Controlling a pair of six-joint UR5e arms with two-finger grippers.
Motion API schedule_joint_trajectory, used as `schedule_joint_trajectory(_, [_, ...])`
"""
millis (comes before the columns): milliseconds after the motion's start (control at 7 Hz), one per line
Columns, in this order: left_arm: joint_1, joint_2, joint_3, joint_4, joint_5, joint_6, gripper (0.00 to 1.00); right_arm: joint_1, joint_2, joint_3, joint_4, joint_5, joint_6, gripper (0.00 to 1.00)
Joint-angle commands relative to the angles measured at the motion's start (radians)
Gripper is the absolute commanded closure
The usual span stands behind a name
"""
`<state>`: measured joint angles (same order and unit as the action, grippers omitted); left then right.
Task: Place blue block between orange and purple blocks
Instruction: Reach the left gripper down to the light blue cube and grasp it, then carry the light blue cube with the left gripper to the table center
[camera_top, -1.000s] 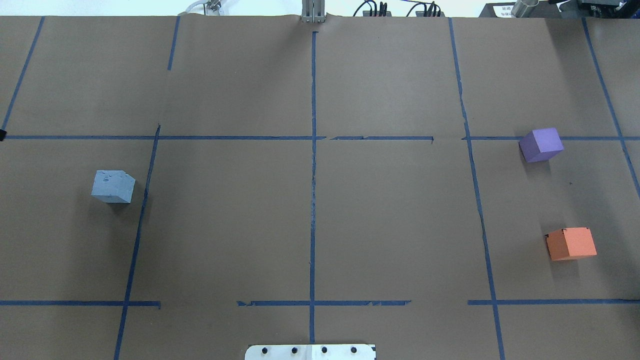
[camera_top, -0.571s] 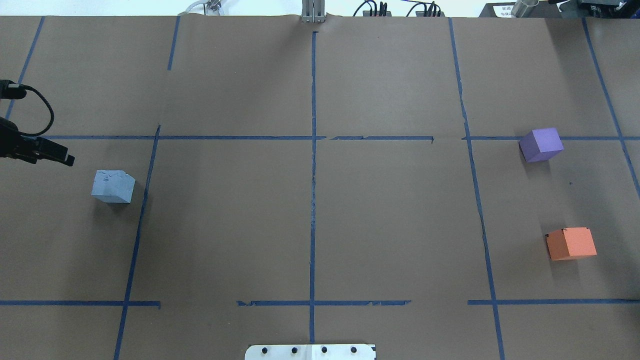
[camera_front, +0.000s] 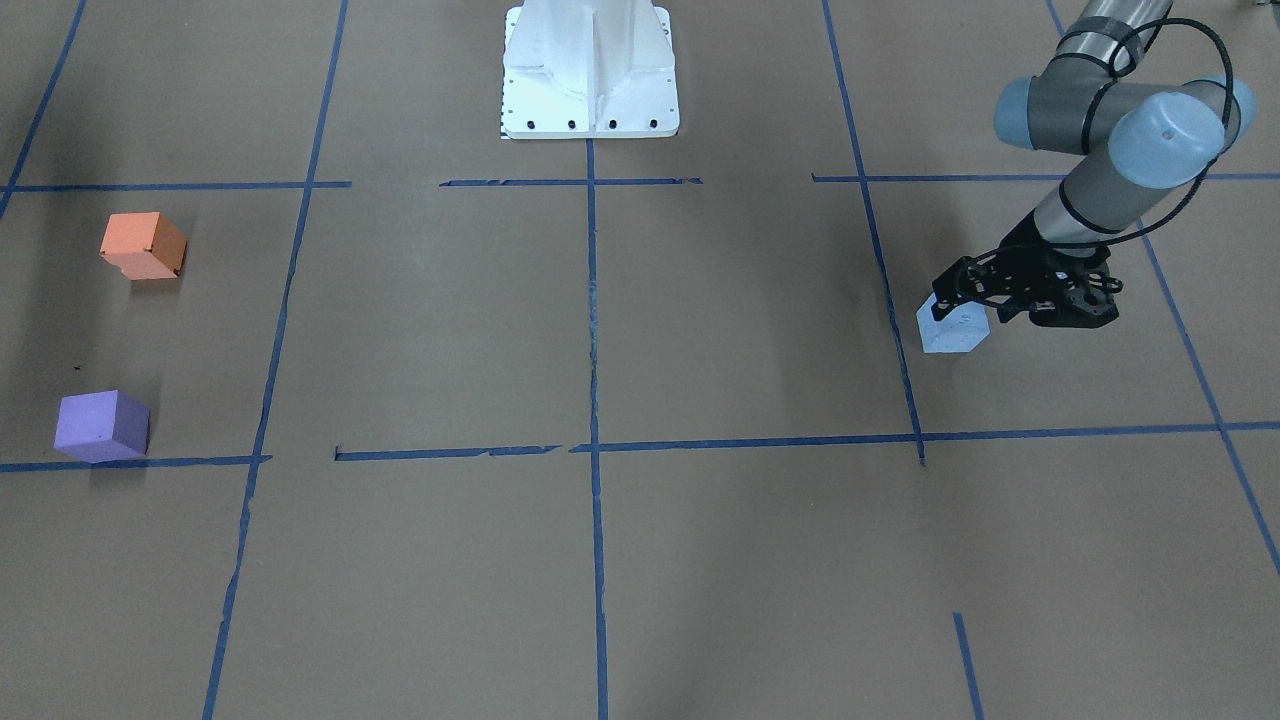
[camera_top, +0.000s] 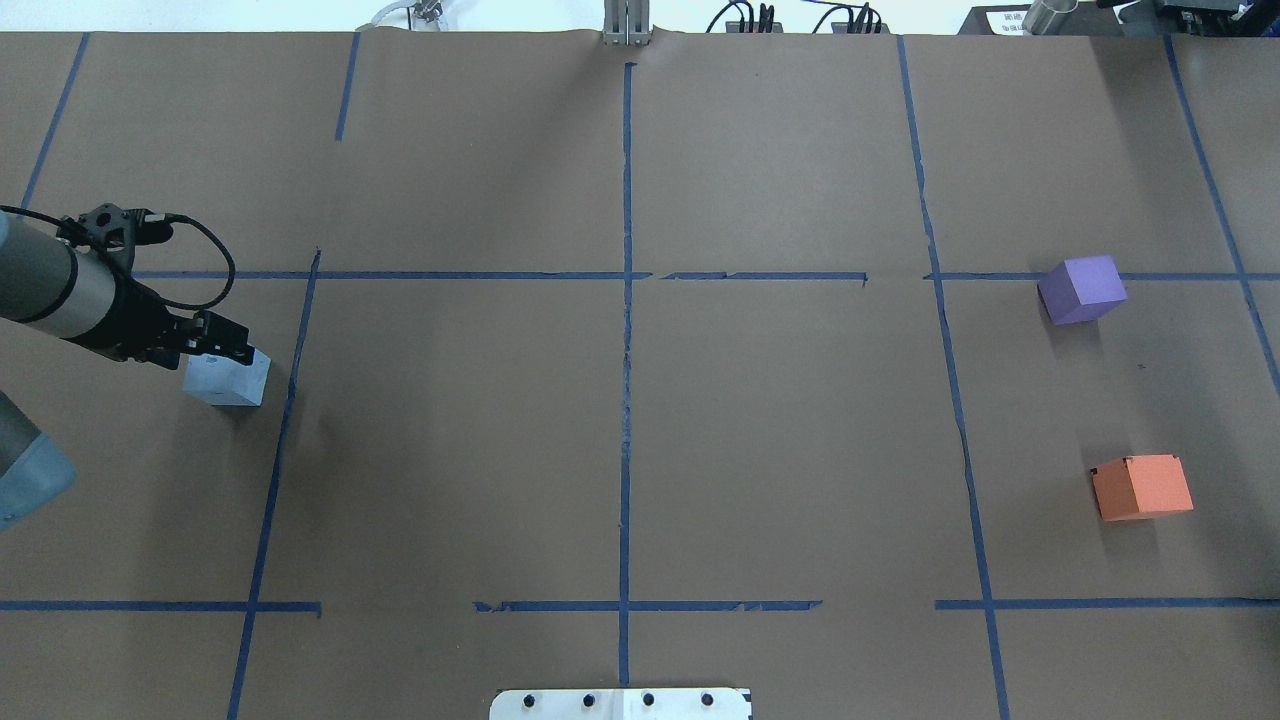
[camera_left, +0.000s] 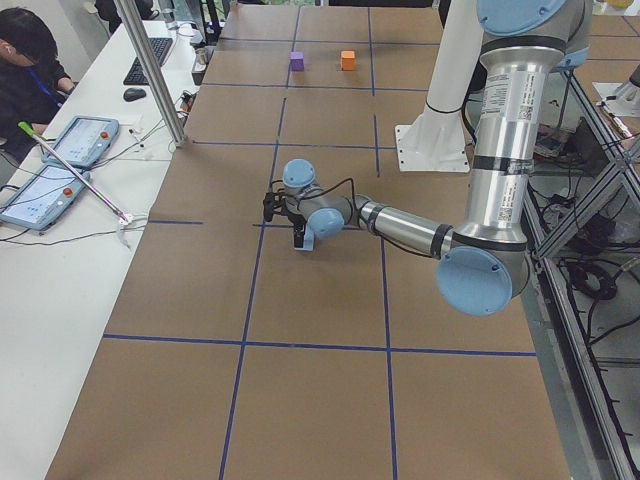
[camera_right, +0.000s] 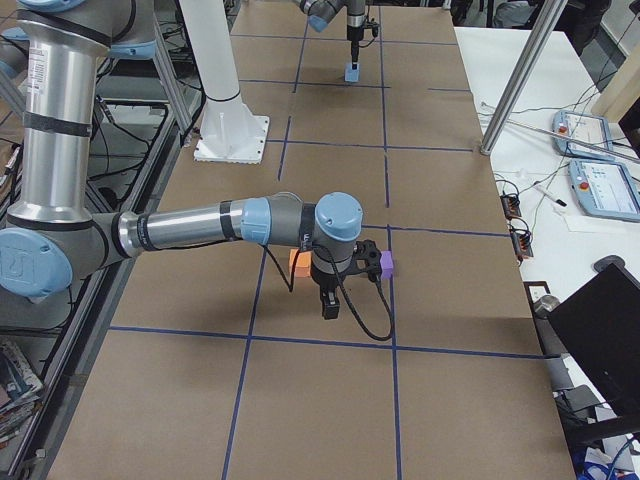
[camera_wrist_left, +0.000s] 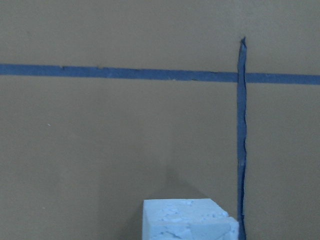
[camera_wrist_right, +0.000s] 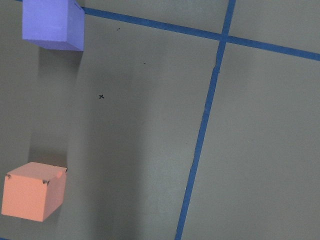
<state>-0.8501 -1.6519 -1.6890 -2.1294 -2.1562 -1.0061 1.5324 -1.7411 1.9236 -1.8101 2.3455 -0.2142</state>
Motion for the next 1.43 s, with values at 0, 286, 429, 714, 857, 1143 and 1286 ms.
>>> schedule_joint_trajectory(0, [0.058,0.001,0.017,0.003,0.079,-0.017,0.0,0.0,0.0,-0.002,0.0,0.0,-0.001,0.0])
schedule_joint_trajectory(286, [0.063,0.007,0.015,0.005,0.082,-0.017,0.11,0.0,-0.002,-0.002,0.0,0.0,-0.001,0.0])
schedule_joint_trajectory(429, [0.062,0.009,0.008,0.006,0.079,-0.016,0.62,0.0,-0.003,0.0,0.0,0.0,0.001,0.0])
schedule_joint_trajectory(714, [0.053,-0.003,-0.026,0.009,0.079,-0.016,0.81,0.0,-0.005,0.002,0.0,0.0,0.001,0.0])
schedule_joint_trajectory(857, [0.051,-0.011,-0.047,0.019,0.081,-0.017,0.81,0.0,-0.006,0.003,0.0,0.0,0.001,0.0])
schedule_joint_trajectory(1143, [0.06,-0.226,-0.061,0.259,0.084,-0.02,0.8,0.0,-0.005,0.003,0.0,0.0,0.001,0.0])
schedule_joint_trajectory(1286, [0.092,-0.378,-0.063,0.439,0.14,-0.026,0.77,0.0,-0.005,0.003,0.0,0.0,0.001,0.0])
